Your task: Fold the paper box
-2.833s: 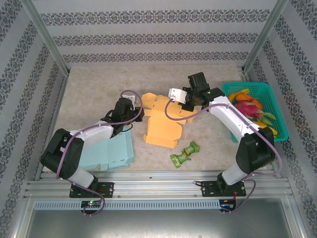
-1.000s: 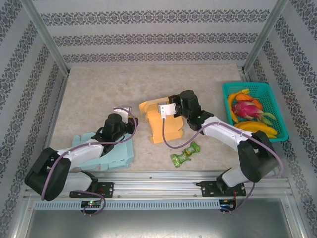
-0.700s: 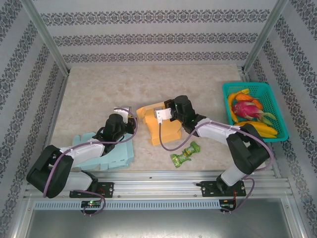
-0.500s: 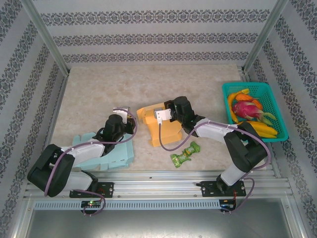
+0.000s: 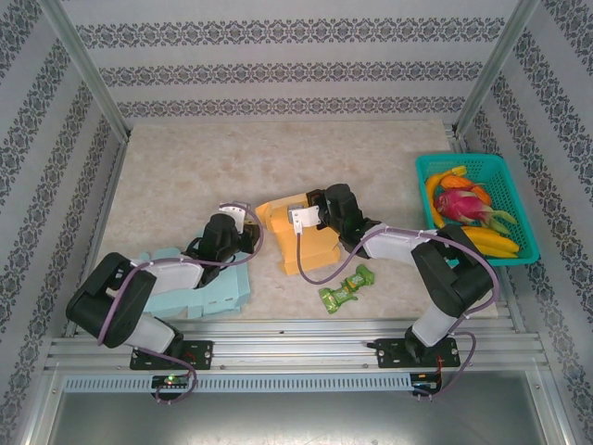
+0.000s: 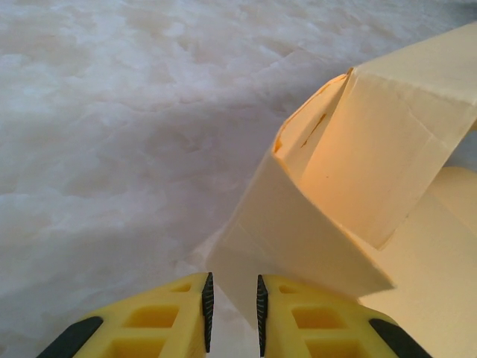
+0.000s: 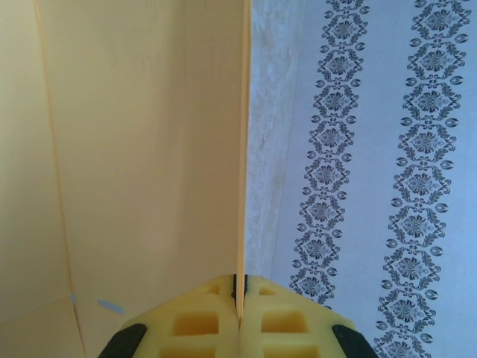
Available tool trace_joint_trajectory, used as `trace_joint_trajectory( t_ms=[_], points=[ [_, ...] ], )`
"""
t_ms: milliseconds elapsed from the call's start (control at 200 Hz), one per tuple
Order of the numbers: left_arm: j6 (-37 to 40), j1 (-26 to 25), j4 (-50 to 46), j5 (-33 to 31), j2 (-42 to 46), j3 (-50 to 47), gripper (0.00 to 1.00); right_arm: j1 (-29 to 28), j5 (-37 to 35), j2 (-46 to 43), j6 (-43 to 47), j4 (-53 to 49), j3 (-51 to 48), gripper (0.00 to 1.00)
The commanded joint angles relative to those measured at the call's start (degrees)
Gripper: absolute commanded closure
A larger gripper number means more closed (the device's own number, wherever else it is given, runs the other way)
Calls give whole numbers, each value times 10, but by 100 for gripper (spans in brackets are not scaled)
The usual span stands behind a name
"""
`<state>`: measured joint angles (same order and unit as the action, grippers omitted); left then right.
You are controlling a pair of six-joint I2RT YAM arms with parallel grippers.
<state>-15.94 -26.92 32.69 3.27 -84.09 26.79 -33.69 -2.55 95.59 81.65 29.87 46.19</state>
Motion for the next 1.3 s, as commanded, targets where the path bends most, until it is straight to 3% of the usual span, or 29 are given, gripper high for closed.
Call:
trace_joint_trajectory(
  t_ms=[0,310,749,869,1054,1294],
  points=[
    [21,5,31,30,-21,27,76,9,18,16,-1,14,-12,100],
    [24,5,34,46,-50,55,76,18,35,7,-12,9,-12,100],
    [-25,4,88,136,-74,58,75,15,27,11,-18,12,-15,100],
    [-29,4,90,135,-90,65,74,14,25,9,-20,11,-16,100],
    [-36,4,102,135,-106,65,65,14,25,10,-19,7,-15,100],
    [-14,4,86,130,-100,64,63,14,27,14,-21,7,-16,100]
  ],
)
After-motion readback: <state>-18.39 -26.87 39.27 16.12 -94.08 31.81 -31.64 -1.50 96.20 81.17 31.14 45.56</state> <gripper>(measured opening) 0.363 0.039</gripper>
